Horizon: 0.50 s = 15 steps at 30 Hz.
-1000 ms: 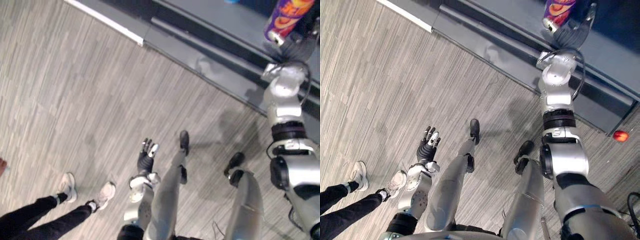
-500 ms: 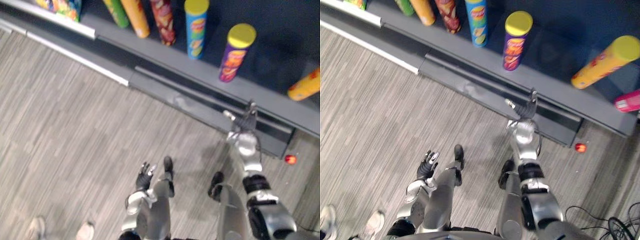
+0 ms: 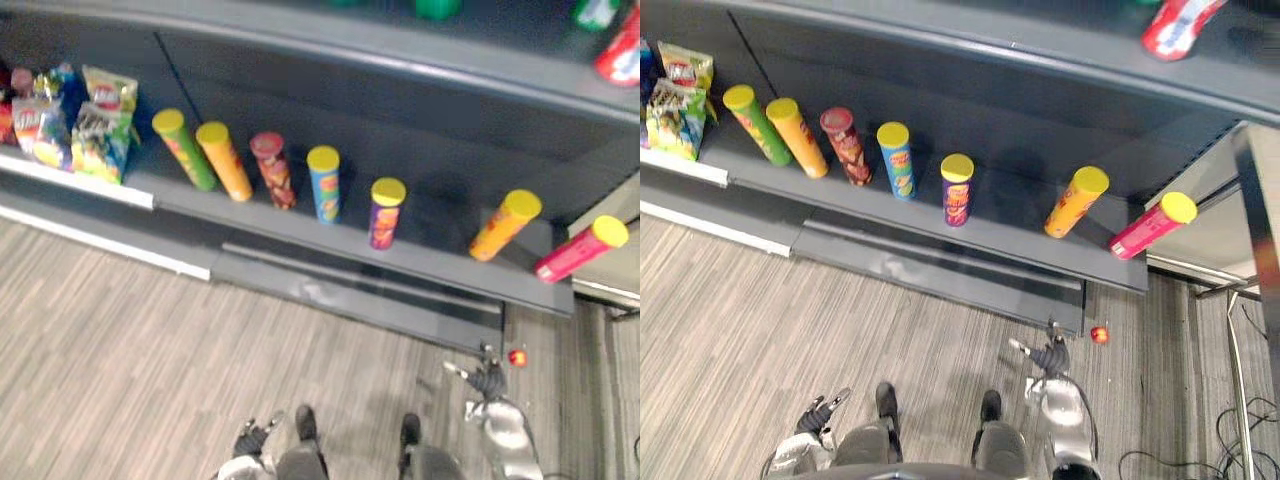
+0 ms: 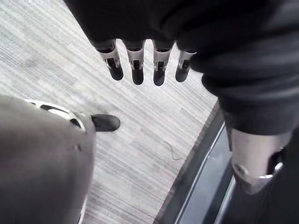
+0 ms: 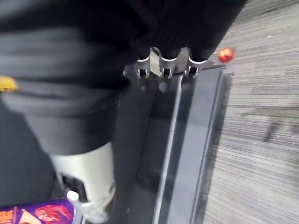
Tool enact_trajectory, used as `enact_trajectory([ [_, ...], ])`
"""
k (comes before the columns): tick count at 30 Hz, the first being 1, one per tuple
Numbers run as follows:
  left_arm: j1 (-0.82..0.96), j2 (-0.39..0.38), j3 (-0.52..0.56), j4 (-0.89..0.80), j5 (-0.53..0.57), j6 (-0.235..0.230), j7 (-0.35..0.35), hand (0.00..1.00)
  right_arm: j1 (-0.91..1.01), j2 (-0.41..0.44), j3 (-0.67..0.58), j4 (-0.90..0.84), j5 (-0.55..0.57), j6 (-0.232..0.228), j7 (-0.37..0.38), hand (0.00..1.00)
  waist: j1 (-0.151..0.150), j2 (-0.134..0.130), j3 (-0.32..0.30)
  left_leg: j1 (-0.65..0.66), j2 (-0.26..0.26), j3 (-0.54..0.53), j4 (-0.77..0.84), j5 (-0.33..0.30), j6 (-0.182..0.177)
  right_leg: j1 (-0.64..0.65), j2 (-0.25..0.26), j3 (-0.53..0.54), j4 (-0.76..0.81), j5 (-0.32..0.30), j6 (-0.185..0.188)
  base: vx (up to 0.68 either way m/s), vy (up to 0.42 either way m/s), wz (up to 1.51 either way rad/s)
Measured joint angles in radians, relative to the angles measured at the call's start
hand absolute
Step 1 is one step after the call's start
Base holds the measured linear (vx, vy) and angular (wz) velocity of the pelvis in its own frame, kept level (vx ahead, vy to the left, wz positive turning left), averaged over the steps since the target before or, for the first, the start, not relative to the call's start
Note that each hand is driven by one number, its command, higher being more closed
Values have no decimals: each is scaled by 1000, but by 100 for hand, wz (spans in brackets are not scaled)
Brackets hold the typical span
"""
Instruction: Put the gum and the chips on the shelf.
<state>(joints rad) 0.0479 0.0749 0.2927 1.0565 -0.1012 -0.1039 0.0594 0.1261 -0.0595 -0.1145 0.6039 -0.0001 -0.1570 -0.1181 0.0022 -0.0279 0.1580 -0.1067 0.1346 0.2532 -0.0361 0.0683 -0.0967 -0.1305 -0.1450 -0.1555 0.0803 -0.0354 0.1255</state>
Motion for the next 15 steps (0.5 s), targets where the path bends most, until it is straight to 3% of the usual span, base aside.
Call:
enact_trajectory([
  [3,17,-4,29,17,5,4,-12,0,38,12,-29,160,1,6,49,0,0,-9,-28,50,-3,15,-32,0,0,33,3,12,-14,1,1,46,22,-14],
  [10,35,-41,123,41,-15,5,-35,0,39,30,-221,455,46,24,61,0,1,-12,-69,119,-12,44,-60,-4,1,80,0,40,-40,2,4,12,11,-12],
  [15,37,-74,182,50,-36,5,-34,0,50,31,-275,511,102,56,55,0,2,4,-79,149,-11,61,-66,-7,0,103,0,47,-43,0,0,2,7,-8],
])
